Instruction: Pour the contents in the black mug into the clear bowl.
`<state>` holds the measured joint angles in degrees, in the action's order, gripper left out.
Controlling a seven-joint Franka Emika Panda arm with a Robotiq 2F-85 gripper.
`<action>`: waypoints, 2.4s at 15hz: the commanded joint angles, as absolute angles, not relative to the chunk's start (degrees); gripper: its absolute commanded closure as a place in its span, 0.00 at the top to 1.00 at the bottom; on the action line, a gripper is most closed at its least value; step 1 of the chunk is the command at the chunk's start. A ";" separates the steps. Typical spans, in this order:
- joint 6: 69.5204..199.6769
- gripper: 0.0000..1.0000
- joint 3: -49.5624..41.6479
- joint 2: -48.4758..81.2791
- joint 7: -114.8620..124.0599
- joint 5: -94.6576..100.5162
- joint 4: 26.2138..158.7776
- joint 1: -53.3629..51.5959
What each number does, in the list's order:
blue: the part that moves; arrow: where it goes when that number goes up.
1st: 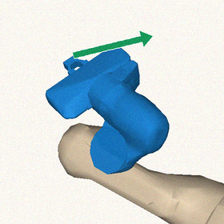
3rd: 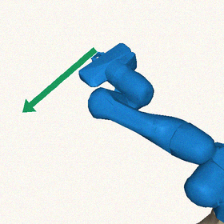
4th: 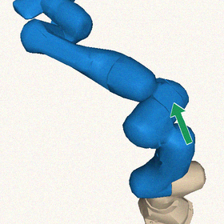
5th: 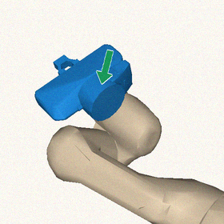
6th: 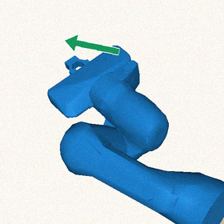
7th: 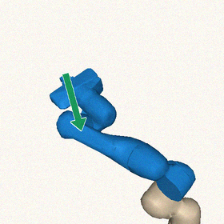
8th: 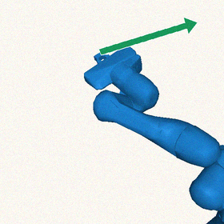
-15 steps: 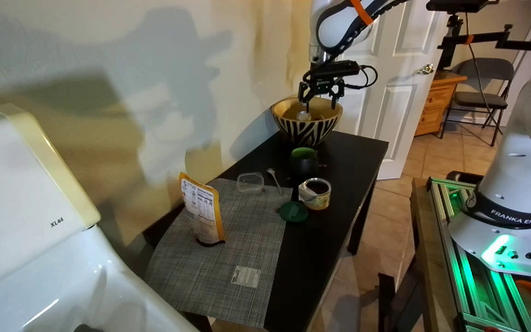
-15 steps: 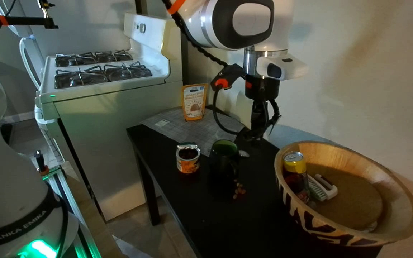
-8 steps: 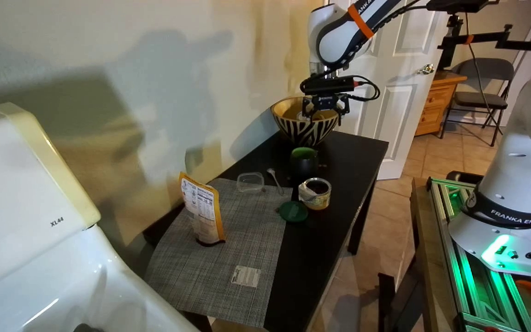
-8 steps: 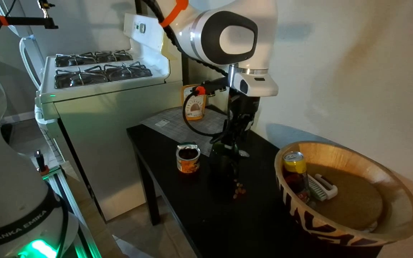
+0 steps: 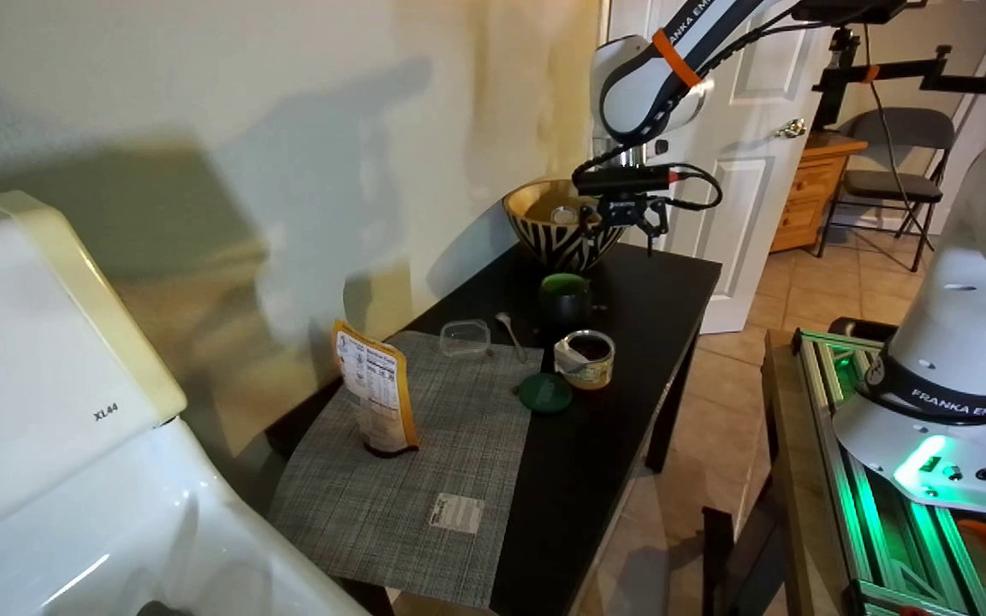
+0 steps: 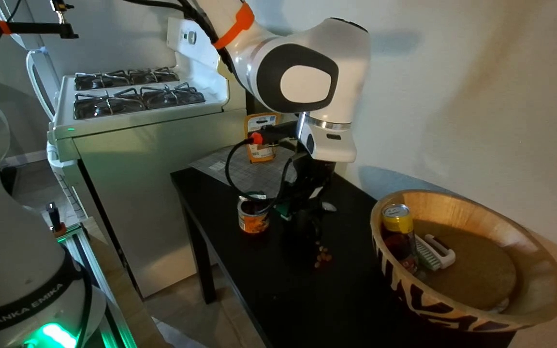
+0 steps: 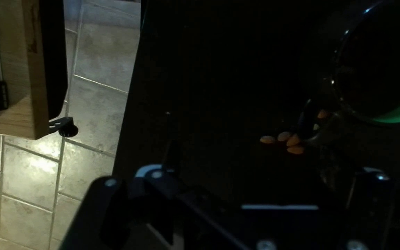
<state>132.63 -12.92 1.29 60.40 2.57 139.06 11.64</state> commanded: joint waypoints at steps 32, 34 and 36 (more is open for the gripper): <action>146.76 1.00 -14.85 16.08 82.78 -9.42 132.55 6.07; 146.87 0.93 -14.77 16.48 86.47 -8.88 132.87 5.21; 145.89 0.93 -14.37 16.94 86.96 -8.34 132.67 4.82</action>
